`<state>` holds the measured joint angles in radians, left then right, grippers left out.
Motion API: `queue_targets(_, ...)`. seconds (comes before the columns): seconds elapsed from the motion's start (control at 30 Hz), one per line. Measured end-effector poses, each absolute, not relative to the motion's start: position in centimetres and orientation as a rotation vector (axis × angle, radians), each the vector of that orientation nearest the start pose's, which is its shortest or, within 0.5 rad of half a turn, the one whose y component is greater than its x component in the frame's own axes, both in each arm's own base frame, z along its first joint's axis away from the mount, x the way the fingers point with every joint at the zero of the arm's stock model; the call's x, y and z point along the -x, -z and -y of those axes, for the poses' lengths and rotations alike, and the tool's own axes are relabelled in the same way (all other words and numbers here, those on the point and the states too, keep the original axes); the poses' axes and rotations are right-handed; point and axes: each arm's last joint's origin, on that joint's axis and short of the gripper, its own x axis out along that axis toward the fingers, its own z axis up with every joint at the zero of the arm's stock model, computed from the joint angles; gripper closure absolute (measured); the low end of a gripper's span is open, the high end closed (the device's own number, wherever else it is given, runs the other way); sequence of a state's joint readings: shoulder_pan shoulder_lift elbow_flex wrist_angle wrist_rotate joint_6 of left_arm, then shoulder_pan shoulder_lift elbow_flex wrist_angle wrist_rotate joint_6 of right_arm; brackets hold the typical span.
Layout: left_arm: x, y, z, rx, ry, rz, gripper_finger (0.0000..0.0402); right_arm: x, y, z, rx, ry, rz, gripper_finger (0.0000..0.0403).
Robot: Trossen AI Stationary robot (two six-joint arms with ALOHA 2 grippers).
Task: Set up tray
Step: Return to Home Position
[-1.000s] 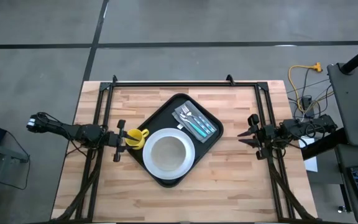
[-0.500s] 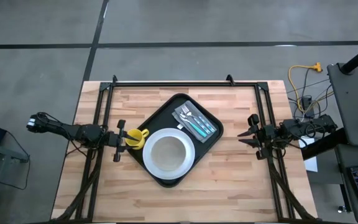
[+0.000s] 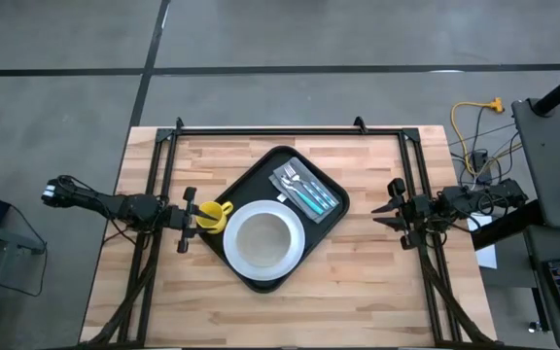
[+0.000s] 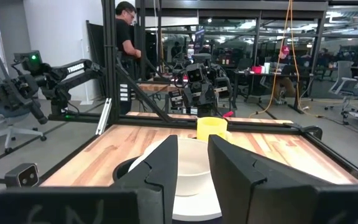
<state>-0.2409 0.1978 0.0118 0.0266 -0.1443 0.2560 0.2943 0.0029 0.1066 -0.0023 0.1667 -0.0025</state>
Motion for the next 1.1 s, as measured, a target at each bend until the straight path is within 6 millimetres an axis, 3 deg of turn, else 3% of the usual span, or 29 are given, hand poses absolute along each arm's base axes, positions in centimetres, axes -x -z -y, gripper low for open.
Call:
queue_targets(0.47, -10.61, -15.37, 2.18, -0.286, 0.116, -0.143, 0.0301, -8.68, -19.90, -2.13, -0.021, -0.128, 0.099, 0.0335)
queue_targets(1.1, -10.61, -15.38, 2.18, -0.286, 0.116, -0.143, 0.0301, -8.68, -19.91, -2.13, -0.022, -0.127, 0.099, 0.0324)
